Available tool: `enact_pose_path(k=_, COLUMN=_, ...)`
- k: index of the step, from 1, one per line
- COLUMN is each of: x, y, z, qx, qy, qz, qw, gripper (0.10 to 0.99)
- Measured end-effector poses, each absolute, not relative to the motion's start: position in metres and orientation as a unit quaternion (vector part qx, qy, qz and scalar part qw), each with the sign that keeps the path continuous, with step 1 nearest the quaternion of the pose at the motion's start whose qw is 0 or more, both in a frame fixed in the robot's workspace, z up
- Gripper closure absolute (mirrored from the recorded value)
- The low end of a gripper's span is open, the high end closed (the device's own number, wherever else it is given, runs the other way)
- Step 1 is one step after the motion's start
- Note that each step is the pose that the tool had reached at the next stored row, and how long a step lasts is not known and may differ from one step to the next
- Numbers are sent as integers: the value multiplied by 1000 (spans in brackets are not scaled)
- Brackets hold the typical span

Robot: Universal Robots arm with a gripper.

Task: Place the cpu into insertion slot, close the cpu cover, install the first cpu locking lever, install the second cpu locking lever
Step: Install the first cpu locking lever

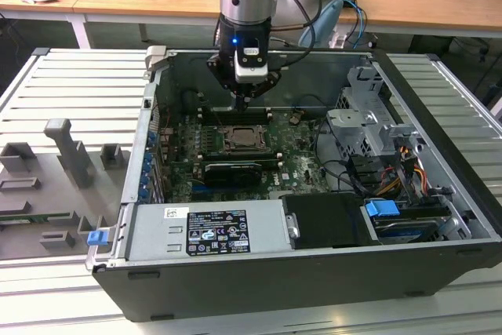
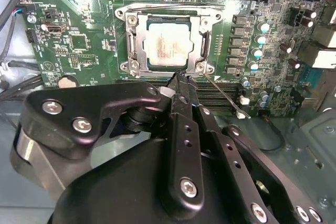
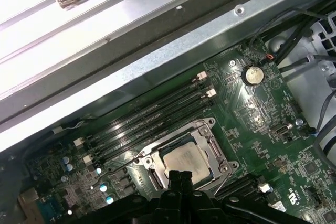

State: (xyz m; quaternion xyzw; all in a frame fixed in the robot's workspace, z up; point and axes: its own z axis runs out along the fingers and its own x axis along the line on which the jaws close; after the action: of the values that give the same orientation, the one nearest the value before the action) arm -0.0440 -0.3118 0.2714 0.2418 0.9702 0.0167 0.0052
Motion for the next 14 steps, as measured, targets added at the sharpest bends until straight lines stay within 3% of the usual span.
enact_pose_path(k=14, x=-44, y=-312, z=271, qx=201, qy=979, qz=17, qw=4, gripper=980)
